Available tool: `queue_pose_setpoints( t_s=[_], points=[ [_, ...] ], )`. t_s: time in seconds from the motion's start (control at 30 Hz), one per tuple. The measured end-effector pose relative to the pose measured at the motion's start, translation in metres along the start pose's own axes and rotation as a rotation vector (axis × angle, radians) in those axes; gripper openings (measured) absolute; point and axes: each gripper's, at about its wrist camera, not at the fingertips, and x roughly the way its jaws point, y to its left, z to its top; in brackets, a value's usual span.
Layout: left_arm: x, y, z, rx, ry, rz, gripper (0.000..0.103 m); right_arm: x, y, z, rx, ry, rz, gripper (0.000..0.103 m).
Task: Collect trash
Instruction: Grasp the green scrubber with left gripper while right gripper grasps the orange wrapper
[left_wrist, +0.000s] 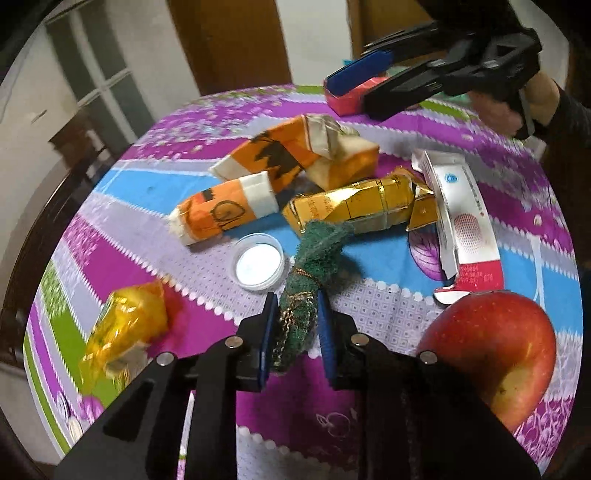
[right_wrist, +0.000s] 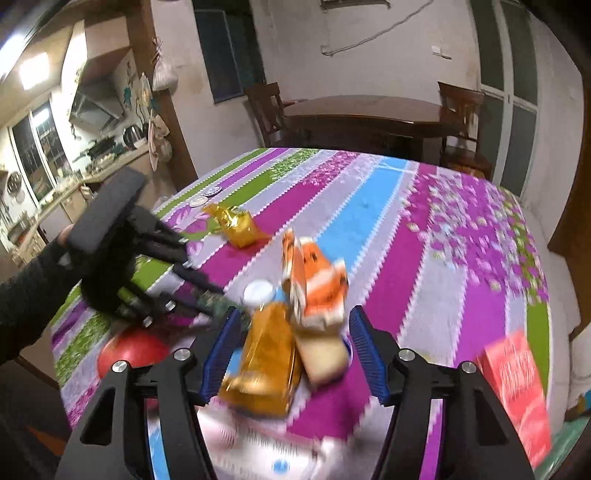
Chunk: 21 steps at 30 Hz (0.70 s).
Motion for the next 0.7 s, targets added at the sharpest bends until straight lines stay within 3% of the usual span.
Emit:
queue_pose_setpoints(
  t_s=[0.1, 0.3, 0.33, 0.37, 0.57, 0.7],
  points=[
    [-0.007, -0.001, -0.004, -0.034, -0.013, 0.023, 0.020, 0.026, 0.006, 0.015, -0.038, 0.048, -0.062, 0.062],
    [-0.025, -0.003, -0.008, -0.118, -0.068, 0.050, 0.020, 0.058, -0.003, 0.013, 0.035, 0.125, -0.112, 0.061],
    [-0.027, -0.005, -0.008, -0.134, -0.077, 0.056, 0.020, 0.061, -0.003, 0.011, 0.035, 0.127, -0.122, 0.057],
    [-0.029, -0.006, -0.009, -0.149, -0.087, 0.061, 0.020, 0.062, -0.002, 0.010, 0.033, 0.126, -0.130, 0.045],
    [-0.050, -0.011, -0.012, -0.267, -0.143, 0.141, 0.020, 0.039, 0.012, 0.005, 0.011, 0.020, -0.189, 0.042],
    [-0.079, -0.012, -0.011, -0.402, -0.219, 0.235, 0.020, 0.002, 0.028, -0.001, 0.014, -0.102, -0.240, 0.042]
  ],
)
